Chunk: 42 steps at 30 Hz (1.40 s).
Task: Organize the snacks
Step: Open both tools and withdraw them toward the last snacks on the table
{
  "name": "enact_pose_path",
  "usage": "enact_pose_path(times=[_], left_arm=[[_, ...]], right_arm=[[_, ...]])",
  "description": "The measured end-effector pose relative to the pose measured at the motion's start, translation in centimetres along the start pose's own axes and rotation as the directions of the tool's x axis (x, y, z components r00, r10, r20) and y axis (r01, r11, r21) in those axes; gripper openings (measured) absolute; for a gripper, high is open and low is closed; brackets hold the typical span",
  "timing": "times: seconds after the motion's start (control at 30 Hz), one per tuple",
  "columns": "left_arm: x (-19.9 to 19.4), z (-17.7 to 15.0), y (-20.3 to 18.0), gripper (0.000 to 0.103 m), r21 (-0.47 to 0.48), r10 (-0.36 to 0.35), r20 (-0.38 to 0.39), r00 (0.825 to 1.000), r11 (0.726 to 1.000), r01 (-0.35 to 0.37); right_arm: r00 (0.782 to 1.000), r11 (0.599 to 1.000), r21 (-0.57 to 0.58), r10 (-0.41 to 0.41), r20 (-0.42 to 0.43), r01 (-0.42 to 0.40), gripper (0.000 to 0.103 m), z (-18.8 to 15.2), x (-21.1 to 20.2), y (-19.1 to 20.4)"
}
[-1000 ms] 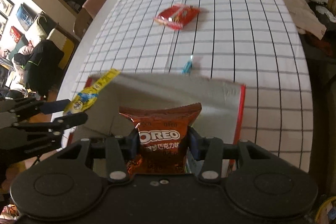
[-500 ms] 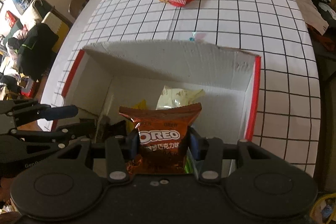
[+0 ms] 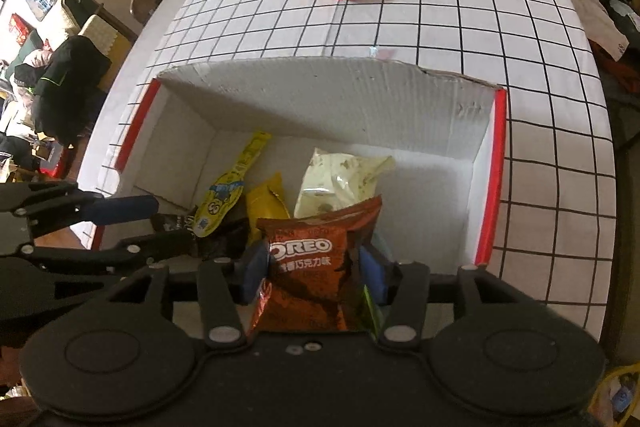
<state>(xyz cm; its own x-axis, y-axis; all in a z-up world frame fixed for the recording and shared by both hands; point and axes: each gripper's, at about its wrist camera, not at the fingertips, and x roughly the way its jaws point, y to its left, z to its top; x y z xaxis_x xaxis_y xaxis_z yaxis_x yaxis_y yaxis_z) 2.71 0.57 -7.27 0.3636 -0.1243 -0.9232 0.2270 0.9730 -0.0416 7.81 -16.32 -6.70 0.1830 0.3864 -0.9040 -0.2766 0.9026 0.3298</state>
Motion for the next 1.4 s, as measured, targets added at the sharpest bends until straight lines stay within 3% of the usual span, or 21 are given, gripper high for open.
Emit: enact_pose_path(times=[0.17, 0.37, 0.5, 0.83, 0.93, 1.4], left_arm=[[-0.7, 0.3, -0.2, 0.044, 0.0, -0.012, 0.026, 1.0, 1.0, 0.012], [-2.1, 0.9, -0.3, 0.057, -0.003, -0.025, 0.075, 0.997, 1.0, 0.026], [-3.1, 1.5, -0.3, 0.067, -0.001, -0.022, 0.113, 0.993, 1.0, 0.022], [-5.3, 3.9, 0.5, 0.08, 0.009, -0.003, 0.196, 0.981, 1.0, 0.001], [-5.9, 4.9, 0.8, 0.082, 0.014, 0.018, 0.231, 0.973, 1.0, -0.021], [-5.9, 12.8, 4.2, 0.085, 0.026, 0.098, 0.295, 0.951, 0.994, -0.11]], right_arm=[[1.0, 1.0, -0.001, 0.007, 0.03, -0.007, 0.062, 0.2, -1.1, 0.1], [0.998, 1.0, 0.005, 0.015, 0.056, -0.016, 0.064, 0.6, -2.3, -0.1], [0.996, 1.0, 0.0, 0.012, 0.086, -0.012, 0.076, 0.9, -3.2, -0.1], [0.991, 0.999, -0.042, -0.012, 0.136, 0.018, 0.087, 2.8, -5.4, 0.7], [0.986, 0.998, -0.039, -0.032, 0.161, 0.039, 0.093, 3.8, -6.0, 0.7], [0.98, 0.995, 0.034, -0.1, 0.173, 0.095, 0.093, 10.1, -5.6, -0.7]])
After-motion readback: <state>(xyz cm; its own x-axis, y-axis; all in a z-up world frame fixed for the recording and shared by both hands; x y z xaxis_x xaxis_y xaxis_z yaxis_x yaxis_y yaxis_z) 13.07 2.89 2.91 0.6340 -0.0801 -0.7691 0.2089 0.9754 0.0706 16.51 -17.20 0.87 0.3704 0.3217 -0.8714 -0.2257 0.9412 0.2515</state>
